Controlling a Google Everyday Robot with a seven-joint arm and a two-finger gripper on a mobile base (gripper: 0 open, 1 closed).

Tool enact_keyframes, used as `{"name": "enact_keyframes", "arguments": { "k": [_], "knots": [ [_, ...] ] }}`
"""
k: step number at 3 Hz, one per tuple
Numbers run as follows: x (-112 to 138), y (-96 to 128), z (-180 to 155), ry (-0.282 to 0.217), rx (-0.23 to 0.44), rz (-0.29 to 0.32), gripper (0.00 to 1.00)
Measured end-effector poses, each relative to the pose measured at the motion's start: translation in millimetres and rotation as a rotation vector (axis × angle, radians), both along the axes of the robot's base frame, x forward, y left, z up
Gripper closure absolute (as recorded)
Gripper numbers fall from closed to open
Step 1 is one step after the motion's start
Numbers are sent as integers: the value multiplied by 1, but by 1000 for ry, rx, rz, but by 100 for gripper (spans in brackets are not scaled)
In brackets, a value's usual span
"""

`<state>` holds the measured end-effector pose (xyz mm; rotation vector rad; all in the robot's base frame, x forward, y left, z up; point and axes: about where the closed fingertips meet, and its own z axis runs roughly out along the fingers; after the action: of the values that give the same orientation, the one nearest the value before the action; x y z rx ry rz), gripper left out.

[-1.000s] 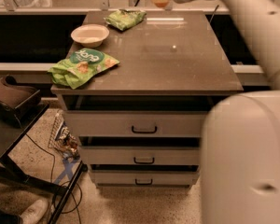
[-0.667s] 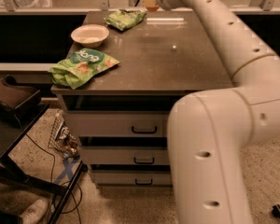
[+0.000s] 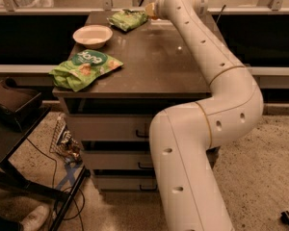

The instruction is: Move orange near green jalapeno chip bag

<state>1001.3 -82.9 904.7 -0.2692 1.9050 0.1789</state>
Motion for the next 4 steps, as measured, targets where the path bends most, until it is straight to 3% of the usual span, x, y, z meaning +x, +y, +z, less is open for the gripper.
{"name": "enact_keyframes", "arguments": {
  "k": [2, 3, 4],
  "knots": [
    [19, -7, -37, 21, 25, -95, 100],
    [19, -6, -40, 25, 27, -95, 83],
    [20, -4, -43, 29, 26, -93, 52]
  ]
}}
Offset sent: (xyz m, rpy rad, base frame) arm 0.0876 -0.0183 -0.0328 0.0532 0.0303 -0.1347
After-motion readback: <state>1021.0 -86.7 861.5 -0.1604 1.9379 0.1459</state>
